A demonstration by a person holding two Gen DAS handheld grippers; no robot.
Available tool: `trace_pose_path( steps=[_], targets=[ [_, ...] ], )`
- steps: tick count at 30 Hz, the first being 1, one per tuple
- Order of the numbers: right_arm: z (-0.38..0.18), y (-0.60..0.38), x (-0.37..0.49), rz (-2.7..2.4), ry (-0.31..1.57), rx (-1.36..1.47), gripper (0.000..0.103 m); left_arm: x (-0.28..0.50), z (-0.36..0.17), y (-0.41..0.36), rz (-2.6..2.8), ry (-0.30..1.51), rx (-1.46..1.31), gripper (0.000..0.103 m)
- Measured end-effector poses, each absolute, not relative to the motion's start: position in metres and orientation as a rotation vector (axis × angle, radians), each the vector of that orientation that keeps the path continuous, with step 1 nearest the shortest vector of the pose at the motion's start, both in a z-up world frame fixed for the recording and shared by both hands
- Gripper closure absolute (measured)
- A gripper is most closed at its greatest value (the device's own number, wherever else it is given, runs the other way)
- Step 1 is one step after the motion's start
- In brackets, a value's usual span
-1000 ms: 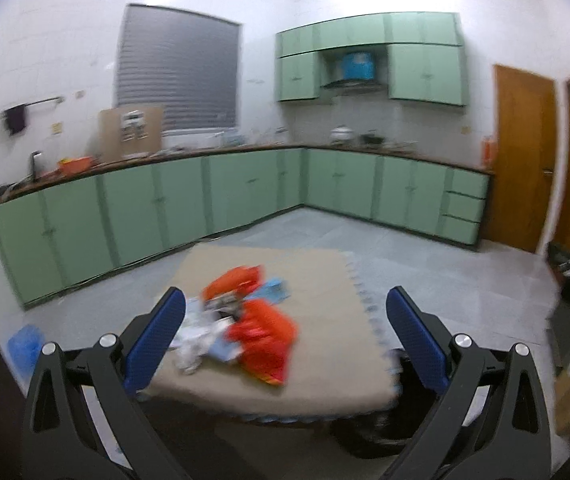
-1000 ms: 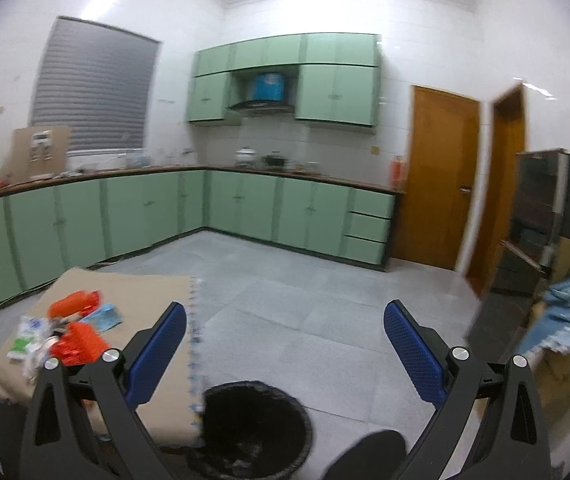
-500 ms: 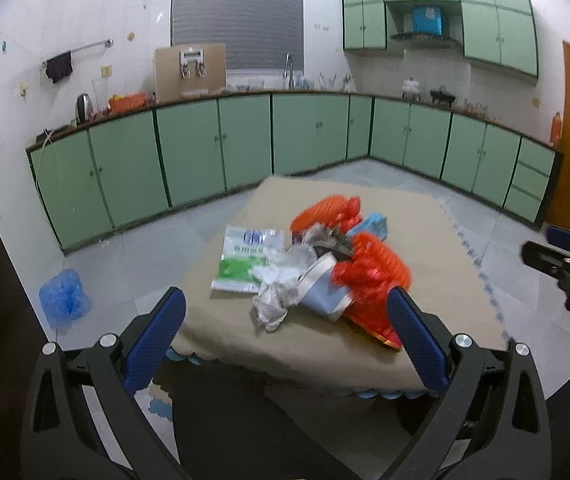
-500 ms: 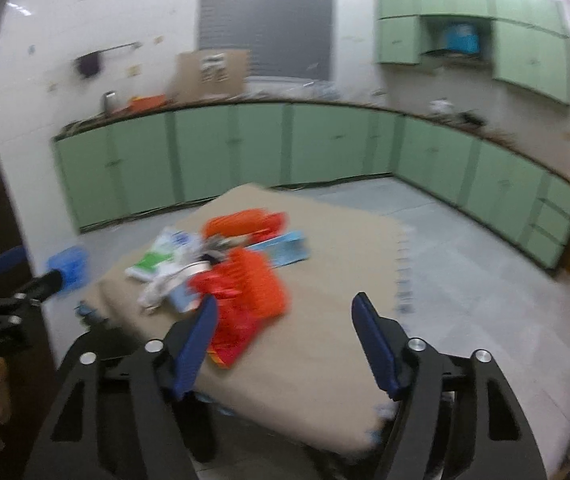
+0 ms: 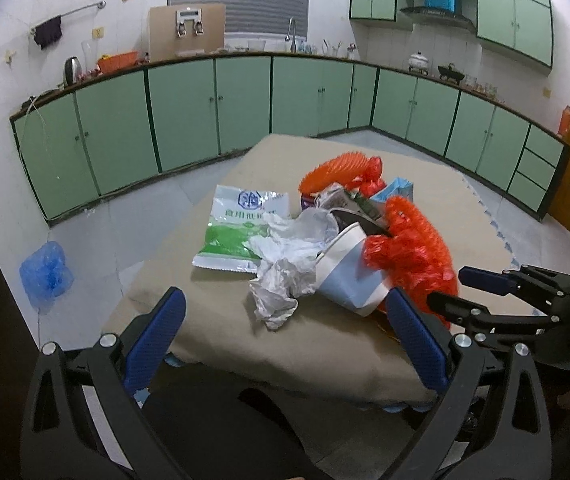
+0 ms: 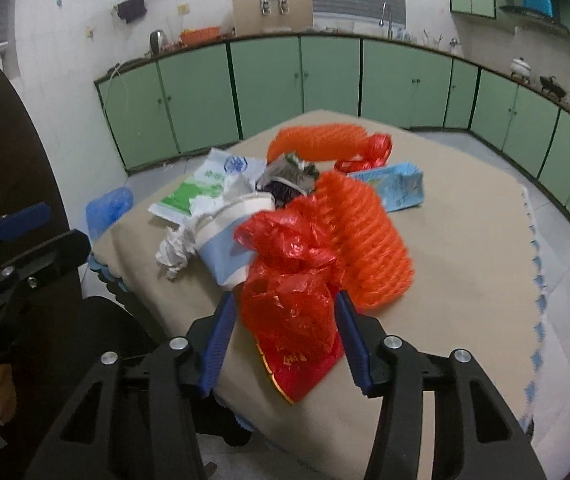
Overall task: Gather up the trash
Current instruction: 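Move both tools over the table and grasp the red plastic bag with the right gripper, then grasp the white tissue with the left gripper while the right gripper lifts the red bag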
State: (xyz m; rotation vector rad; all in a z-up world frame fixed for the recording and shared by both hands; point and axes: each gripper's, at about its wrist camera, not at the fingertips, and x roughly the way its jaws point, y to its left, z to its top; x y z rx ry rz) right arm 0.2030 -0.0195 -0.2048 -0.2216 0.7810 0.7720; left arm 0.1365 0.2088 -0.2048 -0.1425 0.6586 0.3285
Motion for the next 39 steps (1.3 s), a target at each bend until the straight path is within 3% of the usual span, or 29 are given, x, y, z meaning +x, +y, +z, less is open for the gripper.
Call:
trace_pose_path(
  steps=[4, 7, 17, 20, 22, 27, 29, 31, 34, 39],
  targets=[
    [-0.213, -0.017, 0.213, 0.788, 0.802, -0.211, 0.088, 0.152, -0.216, 0.213, 0.320, 0.683, -0.136, 0.006],
    [-0.214, -0.018, 0.217, 0.804, 0.801, -0.200, 0.098, 0.159, -0.224, 0.212, 0.323, 0.696, -0.126, 0.006],
    [-0.174, -0.043, 0.215, 0.786, 0.703, -0.126, 0.099, 0.174, -0.251, 0.225, 0.349, 0.759, -0.090, 0.006],
    [-0.166, -0.044, 0.217, 0.783, 0.689, -0.115, 0.099, 0.179, -0.260, 0.229, 0.342, 0.786, -0.091, 0.012],
    [-0.164, -0.043, 0.217, 0.785, 0.680, -0.117, 0.099, 0.185, -0.268, 0.230, 0.336, 0.814, -0.090, 0.027],
    [-0.163, -0.037, 0.221, 0.784, 0.683, -0.126, 0.099, 0.194, -0.279, 0.238, 0.328, 0.847, -0.123, 0.047],
    [-0.163, -0.038, 0.221, 0.781, 0.683, -0.121, 0.099, 0.194, -0.278, 0.240, 0.318, 0.844, -0.128, 0.063],
    [-0.162, -0.038, 0.220, 0.774, 0.681, -0.121, 0.099, 0.193, -0.277, 0.242, 0.303, 0.842, -0.147, 0.092],
    [-0.160, -0.041, 0.220, 0.766, 0.677, -0.114, 0.099, 0.189, -0.270, 0.245, 0.303, 0.819, -0.157, 0.103],
    [-0.149, -0.052, 0.217, 0.747, 0.648, -0.104, 0.099, 0.175, -0.252, 0.246, 0.304, 0.763, -0.170, 0.103]
  ],
)
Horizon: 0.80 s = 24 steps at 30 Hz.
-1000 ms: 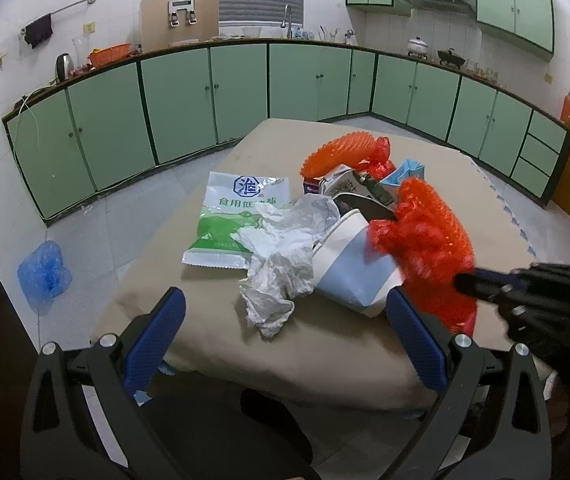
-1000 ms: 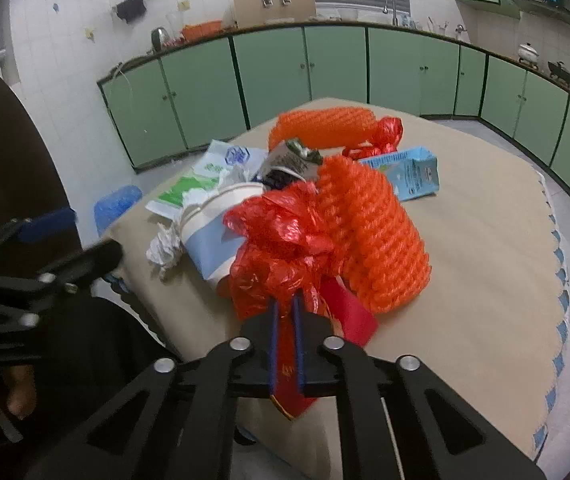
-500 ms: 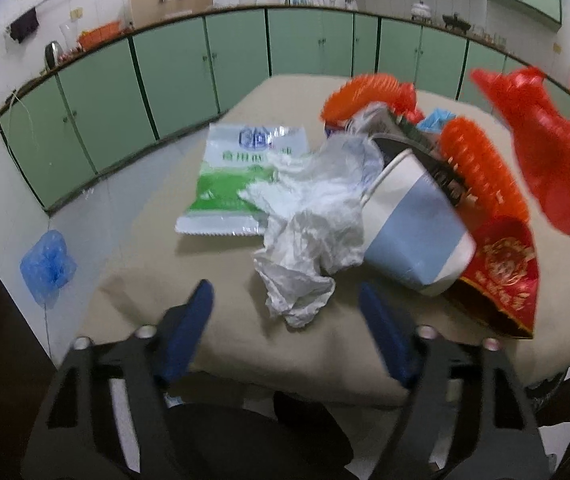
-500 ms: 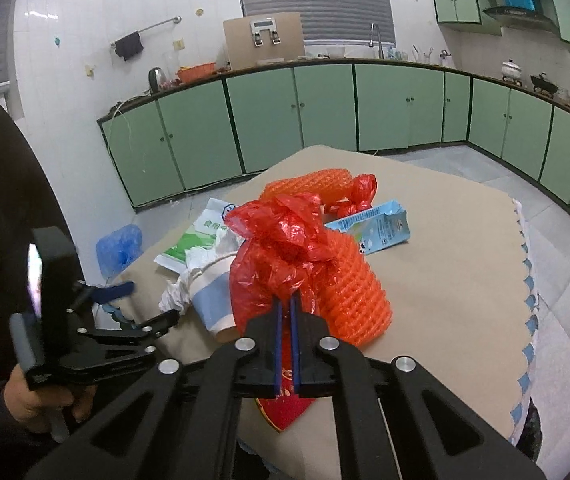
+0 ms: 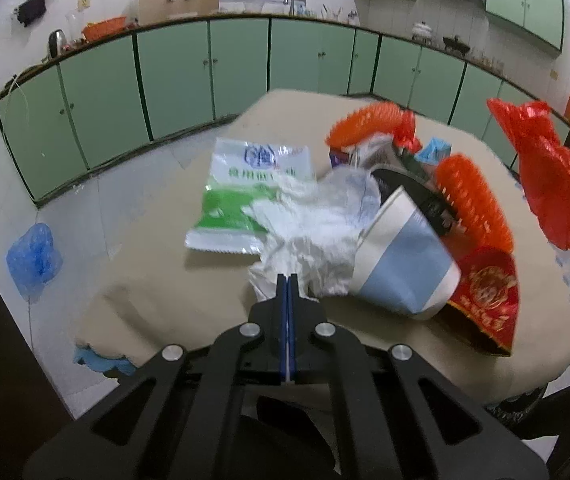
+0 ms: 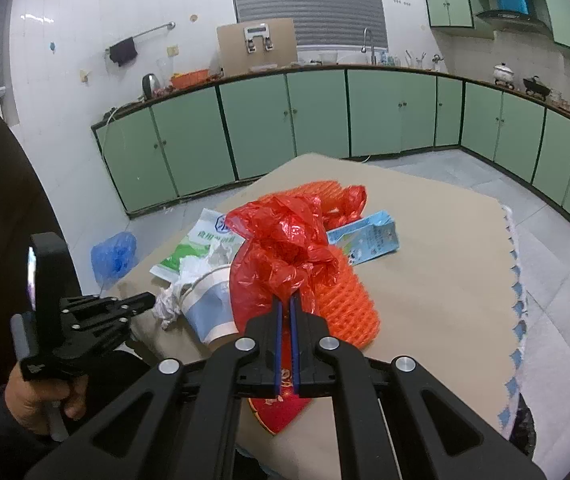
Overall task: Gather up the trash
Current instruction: 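Grasp the white tissue with the left gripper while the right gripper lifts the red bag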
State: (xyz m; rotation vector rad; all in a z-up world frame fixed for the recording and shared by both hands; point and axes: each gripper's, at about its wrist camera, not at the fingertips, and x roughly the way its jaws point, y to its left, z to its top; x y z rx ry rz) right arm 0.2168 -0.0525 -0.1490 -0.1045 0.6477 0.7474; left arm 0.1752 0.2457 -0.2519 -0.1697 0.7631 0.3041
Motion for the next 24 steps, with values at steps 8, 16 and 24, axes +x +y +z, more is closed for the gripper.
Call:
trace_pose_path(
  steps=[8, 16, 24],
  targets=[
    [-0.139, -0.070, 0.215, 0.719, 0.630, -0.076, 0.099, 0.177, -0.267, 0.241, 0.270, 0.833, -0.156, 0.091],
    [-0.142, -0.062, 0.220, 0.710, 0.645, -0.083, 0.099, 0.188, -0.277, 0.240, 0.297, 0.826, -0.113, 0.048],
    [-0.145, -0.058, 0.224, 0.712, 0.654, -0.082, 0.099, 0.196, -0.275, 0.247, 0.291, 0.834, -0.131, 0.101]
  ],
)
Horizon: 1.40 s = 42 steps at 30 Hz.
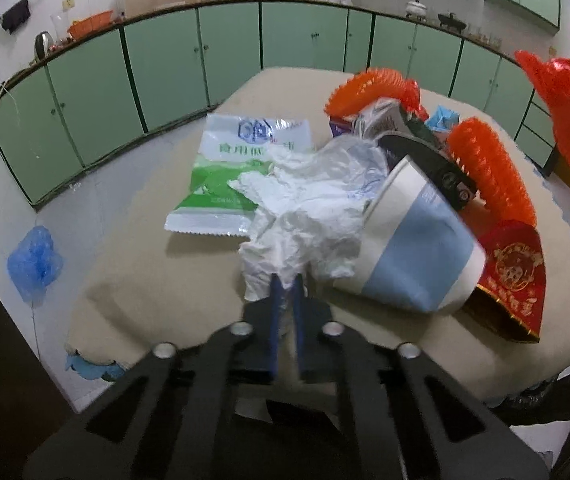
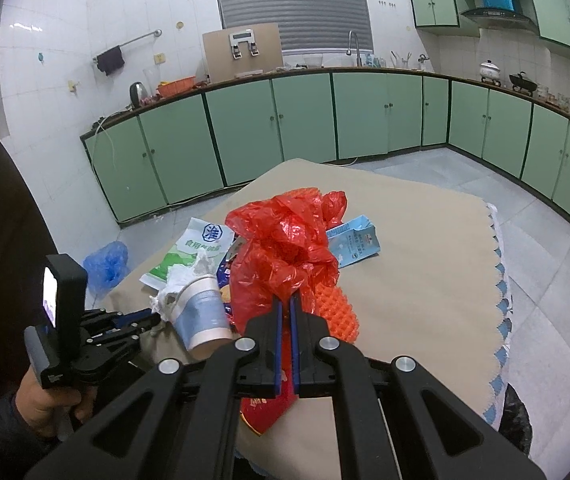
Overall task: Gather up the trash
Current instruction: 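Grasp the white tissue with the left gripper while the right gripper lifts the red bag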
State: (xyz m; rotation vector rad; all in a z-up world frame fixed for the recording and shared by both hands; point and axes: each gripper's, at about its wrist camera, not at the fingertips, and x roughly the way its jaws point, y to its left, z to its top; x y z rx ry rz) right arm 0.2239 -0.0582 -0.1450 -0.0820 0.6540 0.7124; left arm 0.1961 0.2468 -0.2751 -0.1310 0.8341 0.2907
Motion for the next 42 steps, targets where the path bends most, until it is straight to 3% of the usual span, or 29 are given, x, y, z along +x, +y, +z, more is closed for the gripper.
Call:
trace_pose_path(
  steps=[11, 27, 42],
  targets=[
    [-0.138, -0.072, 0.213, 0.724, 0.623, -0.057, 0.099, 0.173, -0.223, 0.235, 0.324, 0.729, -0.106, 0.102],
    [-0.123, -0.094, 0.205, 0.709, 0.570, -0.036, 0.099, 0.149, -0.190, 0.221, 0.317, 0.665, -0.100, 0.102],
    [-0.134, -0.205, 0.185, 0.486, 0.603, 0.026, 0.099, 0.146, -0.132, 0.107, 0.074, 0.559, -0.013, 0.102]
  ],
)
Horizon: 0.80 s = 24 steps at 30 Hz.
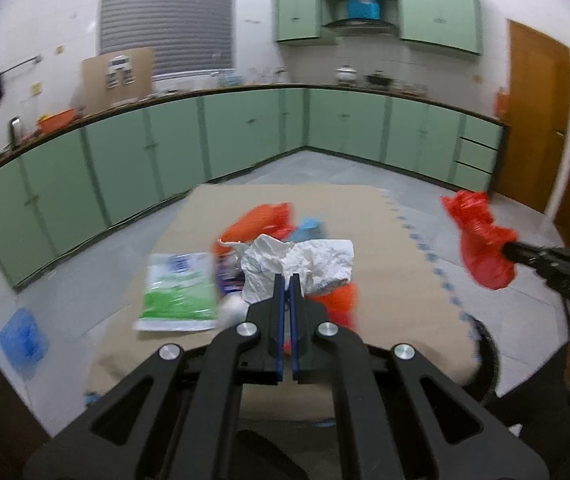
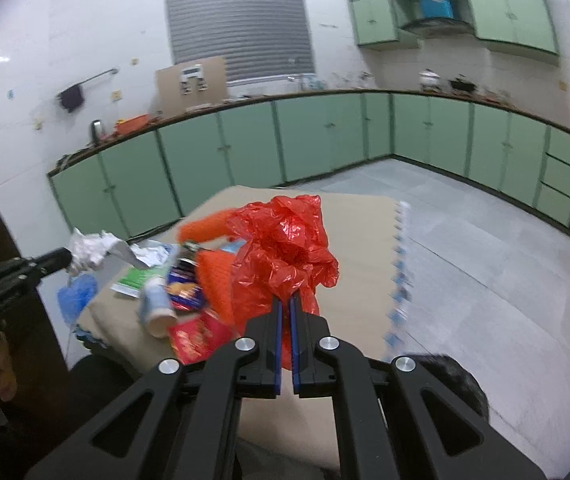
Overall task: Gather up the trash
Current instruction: 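Grasp the white tissue with the left gripper while the right gripper lifts the red bag, then carry tissue and red bag over the black bin and open both grippers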
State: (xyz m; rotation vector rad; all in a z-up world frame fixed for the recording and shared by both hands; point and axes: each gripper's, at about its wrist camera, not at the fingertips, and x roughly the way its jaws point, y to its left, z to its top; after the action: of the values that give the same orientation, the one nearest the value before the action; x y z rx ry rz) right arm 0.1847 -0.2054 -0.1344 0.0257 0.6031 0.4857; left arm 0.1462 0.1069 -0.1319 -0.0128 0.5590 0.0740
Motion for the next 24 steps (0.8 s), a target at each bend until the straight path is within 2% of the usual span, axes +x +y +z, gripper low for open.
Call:
trace_pose_path(
  steps=[7, 15, 24],
  targets=[
    [-0.162, -0.288, 0.177, 0.293, 0.660, 0.089, 0.099, 0.175, -0.140, 0.000, -0.199, 0.577, 0.035, 0.102],
    [-0.217, -0.357, 0.189, 0.128, 0.784, 0.157, 0.099, 0.223, -0.187, -0.109, -0.436, 0.635, 0.132, 0.102],
    [-0.273, -0.381, 0.225, 0.090, 0.921, 0.200, 0.099, 0.272, -0.256, -0.155, -0.507, 0.748, 0.180, 0.102]
  ],
)
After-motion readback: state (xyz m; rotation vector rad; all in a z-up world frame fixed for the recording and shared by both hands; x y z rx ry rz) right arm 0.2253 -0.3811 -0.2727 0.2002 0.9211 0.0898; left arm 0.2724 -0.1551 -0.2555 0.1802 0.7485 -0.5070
